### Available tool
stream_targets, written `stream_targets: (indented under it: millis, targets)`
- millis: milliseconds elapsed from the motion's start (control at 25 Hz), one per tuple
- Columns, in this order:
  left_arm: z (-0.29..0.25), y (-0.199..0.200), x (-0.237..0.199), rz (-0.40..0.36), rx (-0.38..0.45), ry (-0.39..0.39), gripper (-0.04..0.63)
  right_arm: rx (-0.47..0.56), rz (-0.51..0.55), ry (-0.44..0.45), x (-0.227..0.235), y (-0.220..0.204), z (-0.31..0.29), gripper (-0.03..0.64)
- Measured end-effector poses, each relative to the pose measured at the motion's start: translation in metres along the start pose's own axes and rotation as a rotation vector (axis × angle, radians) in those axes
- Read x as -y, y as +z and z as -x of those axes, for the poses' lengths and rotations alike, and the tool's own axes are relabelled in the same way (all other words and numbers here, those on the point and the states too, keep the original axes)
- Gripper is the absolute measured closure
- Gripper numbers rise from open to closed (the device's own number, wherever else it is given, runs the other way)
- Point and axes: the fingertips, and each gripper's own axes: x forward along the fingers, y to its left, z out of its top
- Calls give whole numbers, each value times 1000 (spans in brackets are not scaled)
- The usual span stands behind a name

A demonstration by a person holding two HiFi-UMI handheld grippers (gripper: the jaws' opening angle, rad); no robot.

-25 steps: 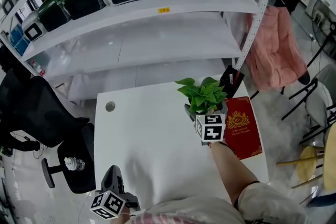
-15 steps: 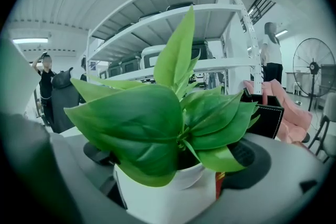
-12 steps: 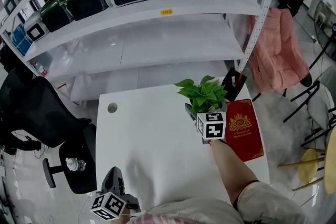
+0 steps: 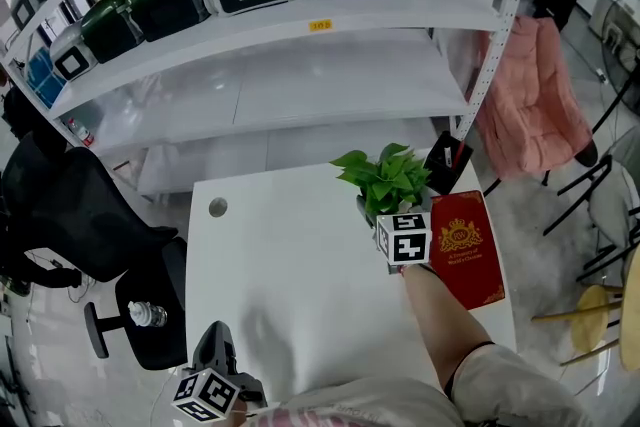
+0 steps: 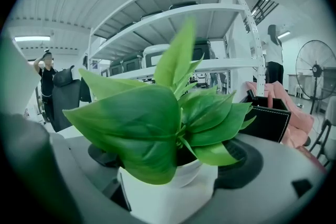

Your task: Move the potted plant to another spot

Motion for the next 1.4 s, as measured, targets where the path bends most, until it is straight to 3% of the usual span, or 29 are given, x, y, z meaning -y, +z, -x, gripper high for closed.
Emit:
stream_targets:
  millis: [1040,1400]
  targets:
    - [2,-6,2,4,-6,0,571,2,15,-4,0,2,5,115]
    - [-4,-6,5,1,-13,-10,571,7,-22,-5,4,3,7,118]
